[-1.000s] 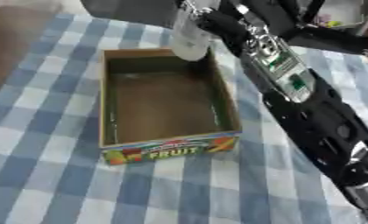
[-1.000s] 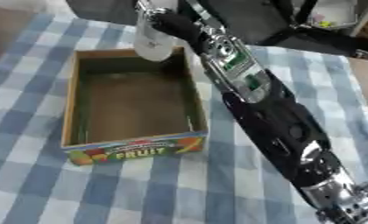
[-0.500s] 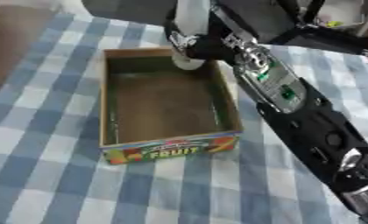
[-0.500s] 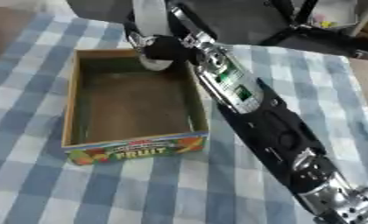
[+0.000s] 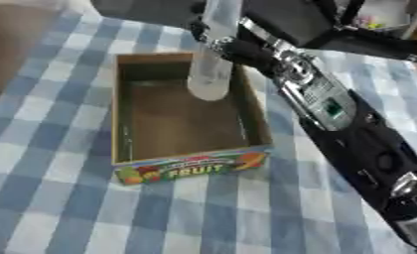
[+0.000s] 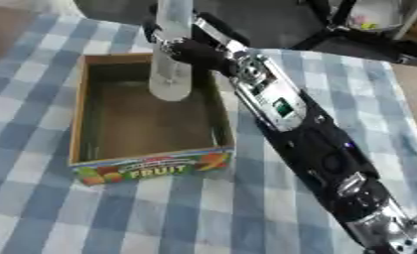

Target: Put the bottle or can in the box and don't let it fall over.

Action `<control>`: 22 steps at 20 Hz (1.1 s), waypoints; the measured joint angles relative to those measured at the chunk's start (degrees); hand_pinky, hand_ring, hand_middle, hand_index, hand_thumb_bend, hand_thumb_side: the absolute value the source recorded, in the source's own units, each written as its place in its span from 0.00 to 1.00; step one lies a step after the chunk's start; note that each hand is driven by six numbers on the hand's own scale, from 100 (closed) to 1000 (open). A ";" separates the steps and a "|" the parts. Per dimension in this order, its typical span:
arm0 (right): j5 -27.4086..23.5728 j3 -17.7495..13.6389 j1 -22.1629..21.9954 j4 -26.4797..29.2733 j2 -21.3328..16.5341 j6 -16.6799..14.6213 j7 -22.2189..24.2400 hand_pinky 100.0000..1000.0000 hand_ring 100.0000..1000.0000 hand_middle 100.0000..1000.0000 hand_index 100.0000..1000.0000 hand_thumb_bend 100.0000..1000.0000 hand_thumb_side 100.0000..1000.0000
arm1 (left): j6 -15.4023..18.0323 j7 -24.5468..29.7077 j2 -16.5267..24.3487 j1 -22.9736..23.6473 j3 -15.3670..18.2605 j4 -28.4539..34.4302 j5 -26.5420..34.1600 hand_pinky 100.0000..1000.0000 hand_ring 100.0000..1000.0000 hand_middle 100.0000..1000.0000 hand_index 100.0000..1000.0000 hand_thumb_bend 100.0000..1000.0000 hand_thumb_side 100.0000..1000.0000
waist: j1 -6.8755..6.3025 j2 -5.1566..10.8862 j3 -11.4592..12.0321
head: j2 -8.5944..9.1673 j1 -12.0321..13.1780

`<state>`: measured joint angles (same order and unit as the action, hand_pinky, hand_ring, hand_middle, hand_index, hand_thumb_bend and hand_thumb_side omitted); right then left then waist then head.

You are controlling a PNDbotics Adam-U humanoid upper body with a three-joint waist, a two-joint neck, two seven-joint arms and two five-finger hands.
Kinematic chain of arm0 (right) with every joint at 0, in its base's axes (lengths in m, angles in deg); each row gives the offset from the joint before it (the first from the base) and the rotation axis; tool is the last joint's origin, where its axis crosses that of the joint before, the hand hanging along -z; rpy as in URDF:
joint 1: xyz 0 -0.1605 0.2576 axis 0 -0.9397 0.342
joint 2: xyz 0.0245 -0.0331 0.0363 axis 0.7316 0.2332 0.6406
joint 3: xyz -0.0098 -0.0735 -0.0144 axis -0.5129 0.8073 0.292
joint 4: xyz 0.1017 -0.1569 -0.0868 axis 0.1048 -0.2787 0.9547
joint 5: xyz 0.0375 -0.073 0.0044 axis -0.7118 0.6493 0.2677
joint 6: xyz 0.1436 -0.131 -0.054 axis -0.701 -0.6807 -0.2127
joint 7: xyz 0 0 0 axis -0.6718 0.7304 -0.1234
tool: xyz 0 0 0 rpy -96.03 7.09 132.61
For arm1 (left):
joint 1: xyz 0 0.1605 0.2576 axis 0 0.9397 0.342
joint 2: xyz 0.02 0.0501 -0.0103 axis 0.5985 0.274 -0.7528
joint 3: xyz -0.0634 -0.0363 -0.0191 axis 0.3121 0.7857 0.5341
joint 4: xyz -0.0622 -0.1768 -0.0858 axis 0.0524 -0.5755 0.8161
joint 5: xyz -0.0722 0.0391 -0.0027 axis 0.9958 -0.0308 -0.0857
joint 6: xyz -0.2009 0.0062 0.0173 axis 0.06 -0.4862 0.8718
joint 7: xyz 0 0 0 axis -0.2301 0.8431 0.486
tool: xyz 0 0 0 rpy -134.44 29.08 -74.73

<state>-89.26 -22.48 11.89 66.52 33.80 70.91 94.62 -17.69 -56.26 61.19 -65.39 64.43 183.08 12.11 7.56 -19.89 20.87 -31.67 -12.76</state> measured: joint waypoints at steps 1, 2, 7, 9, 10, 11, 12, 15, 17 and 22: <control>0.20 -0.07 -0.10 0.08 -0.01 -0.05 0.27 0.90 1.00 1.00 0.93 0.00 0.68 | 0.00 0.00 0.00 0.00 0.00 0.00 0.00 0.97 0.42 0.51 0.73 0.68 0.37 | 0.00 0.02 -0.05 | 0.00 0.05; 0.41 -0.13 -0.22 0.12 -0.01 -0.09 0.52 0.90 1.00 1.00 0.94 0.00 0.68 | 0.00 0.00 0.00 0.01 0.01 0.00 0.00 0.97 0.42 0.51 0.73 0.68 0.37 | -0.01 0.03 -0.05 | 0.00 0.07; 1.79 -0.16 -0.78 0.12 -0.02 -0.54 1.96 0.93 1.00 1.00 0.99 0.00 0.69 | -0.02 0.03 0.00 0.01 0.02 0.00 0.00 0.97 0.42 0.51 0.73 0.68 0.37 | -0.03 0.11 -0.40 | -0.01 0.37; 2.82 -0.15 -0.96 0.05 -0.02 -0.66 3.14 0.95 1.00 1.00 1.00 0.00 0.67 | -0.03 0.05 0.00 0.01 0.04 0.00 -0.01 0.97 0.42 0.51 0.73 0.68 0.37 | -0.03 0.17 -0.41 | -0.01 0.52; 3.54 -0.14 -0.96 -0.08 -0.03 -0.75 3.98 0.97 1.00 1.00 1.00 0.00 0.38 | -0.04 0.06 0.00 0.01 0.10 0.00 -0.01 0.97 0.42 0.51 0.73 0.68 0.37 | -0.04 0.19 -0.43 | -0.01 0.54; 4.17 -0.11 -1.01 -0.14 -0.03 -0.96 5.11 0.97 1.00 1.00 1.00 0.00 0.18 | -0.05 0.07 0.00 0.02 0.15 0.00 -0.01 0.97 0.42 0.51 0.73 0.68 0.37 | -0.04 0.27 -0.46 | -0.02 0.56; 4.62 -0.11 -1.07 -0.26 -0.03 -1.21 6.37 0.97 1.00 1.00 1.00 0.00 0.11 | -0.06 0.11 0.00 0.03 0.15 0.00 -0.01 0.97 0.42 0.51 0.73 0.68 0.37 | -0.04 0.38 -0.54 | -0.03 0.58; 4.91 -0.14 -1.45 -0.47 -0.03 -1.95 9.84 0.97 1.00 1.00 1.00 0.00 0.07 | -0.13 0.23 0.00 0.05 0.16 0.00 -0.01 0.97 0.42 0.51 0.73 0.68 0.37 | -0.06 0.54 -0.82 | -0.04 0.62; 4.62 -0.17 -1.46 -0.47 -0.03 -2.20 11.20 0.97 1.00 1.00 1.00 0.00 0.11 | -0.14 0.24 0.00 0.09 0.16 0.00 -0.02 0.97 0.42 0.51 0.73 0.68 0.37 | -0.07 0.64 -0.86 | -0.05 0.69; 3.48 -0.40 -1.96 -0.47 -0.04 -2.16 12.29 0.96 1.00 1.00 1.00 0.00 0.37 | -0.17 0.27 0.00 0.40 0.17 0.00 -0.03 0.97 0.42 0.51 0.73 0.68 0.37 | -0.08 0.67 -1.14 | -0.43 0.94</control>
<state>-85.78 -22.89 9.94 66.05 33.76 68.75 106.91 -17.86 -55.98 61.19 -64.99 64.61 183.08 12.08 7.48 -19.22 19.73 -32.11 -11.82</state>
